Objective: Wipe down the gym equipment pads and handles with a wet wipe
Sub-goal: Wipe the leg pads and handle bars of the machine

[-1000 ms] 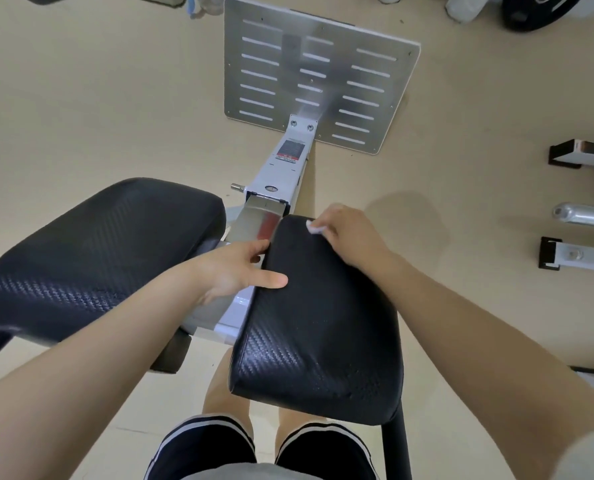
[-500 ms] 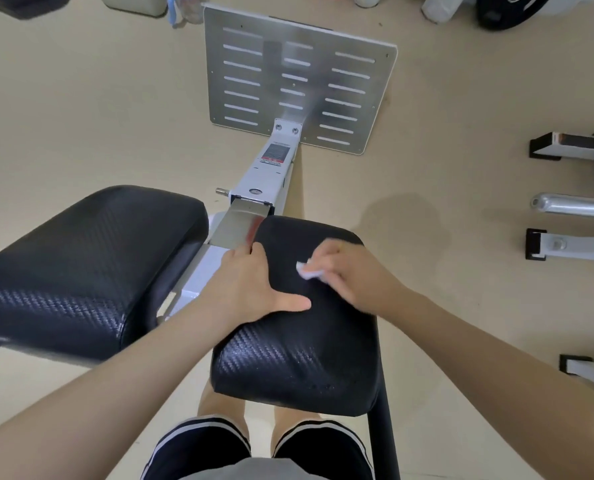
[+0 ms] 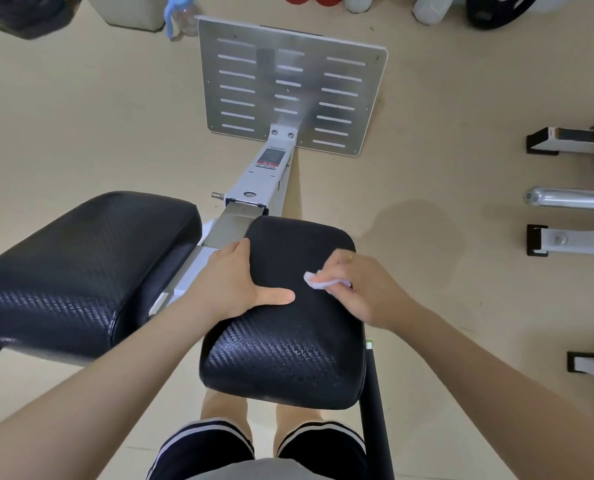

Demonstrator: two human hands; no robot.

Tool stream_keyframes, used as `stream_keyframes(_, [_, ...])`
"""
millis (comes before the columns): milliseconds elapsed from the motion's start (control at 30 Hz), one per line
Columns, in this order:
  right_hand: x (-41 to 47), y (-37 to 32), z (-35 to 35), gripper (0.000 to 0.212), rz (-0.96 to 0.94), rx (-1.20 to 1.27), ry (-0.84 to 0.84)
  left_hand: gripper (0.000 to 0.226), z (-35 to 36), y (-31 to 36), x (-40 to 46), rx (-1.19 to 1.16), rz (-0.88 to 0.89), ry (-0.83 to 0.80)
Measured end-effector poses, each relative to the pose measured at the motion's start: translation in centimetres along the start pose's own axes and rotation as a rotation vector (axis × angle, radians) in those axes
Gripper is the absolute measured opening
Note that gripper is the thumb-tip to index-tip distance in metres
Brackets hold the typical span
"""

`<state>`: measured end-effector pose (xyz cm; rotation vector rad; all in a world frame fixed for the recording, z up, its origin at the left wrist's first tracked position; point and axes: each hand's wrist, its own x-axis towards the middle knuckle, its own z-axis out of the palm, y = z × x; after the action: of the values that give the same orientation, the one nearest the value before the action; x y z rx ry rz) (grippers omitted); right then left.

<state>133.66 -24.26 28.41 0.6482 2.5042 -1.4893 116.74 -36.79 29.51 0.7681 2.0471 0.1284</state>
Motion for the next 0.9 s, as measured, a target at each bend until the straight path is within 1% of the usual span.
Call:
stream_keyframes(67, [-0.8,0.7,0.2,0.027,-0.031,0.093,0.033,0.090,-0.1,0.0,0.0,-0.008,0.004,-0.002])
stream_keyframes(133, [0.8,2.5,0.2,0.020,0.000,0.080,0.082,0.089,0.0,-0.2,0.1,-0.036,0.009,0.000])
stream_keyframes(233, [5.0,6.1,-0.1,0.021,0.186,-0.075,0.145,0.089,0.3,-0.5,0.2,-0.069,0.021,0.006])
stream_keyframes(333, [7.6,8.7,0.0,0.021,0.317,-0.073,0.200,0.088,0.3,-0.7,0.2,-0.068,0.021,0.003])
stream_keyframes(400, [7.4,8.3,0.1,0.027,0.308,-0.066,0.202,0.091,0.2,-0.7,0.4,-0.079,0.013,-0.012])
stream_keyframes(467, [5.2,6.4,0.2,0.039,0.264,-0.043,0.227,0.092,0.2,-0.6,0.4,-0.080,0.010,-0.026])
stream_keyframes(500, [3.5,5.0,0.3,0.037,0.235,-0.016,0.255,0.089,0.2,-0.5,0.3,-0.073,0.011,-0.025])
stream_keyframes(567, [-0.8,2.3,1.0,0.022,0.137,0.093,0.281,0.082,0.1,-0.3,0.3,-0.064,0.011,-0.024])
stream_keyframes(600, [-2.8,1.2,1.3,0.019,0.077,0.148,0.279,0.080,0.1,-0.2,0.3,-0.064,0.005,-0.032])
stream_keyframes(667, [-5.7,-0.1,1.4,0.017,-0.007,0.225,0.241,0.081,-0.1,-0.1,0.2,-0.066,-0.011,-0.044])
stream_keyframes(733, [-6.1,-0.1,1.2,0.016,-0.050,0.220,0.197,0.085,-0.2,0.1,0.2,-0.083,-0.014,-0.045])
stream_keyframes(767, [-5.5,0.1,1.1,0.016,-0.044,0.204,0.183,0.088,-0.2,0.1,0.1,-0.094,-0.016,-0.046])
stream_keyframes(833, [-3.3,0.9,0.9,0.016,0.061,0.160,0.173,0.097,-0.1,0.2,0.0,-0.116,-0.015,-0.051])
stream_keyframes(900, [-0.5,2.1,0.9,0.015,0.161,0.038,0.199,0.101,0.1,-0.1,0.2,-0.148,-0.008,-0.062])
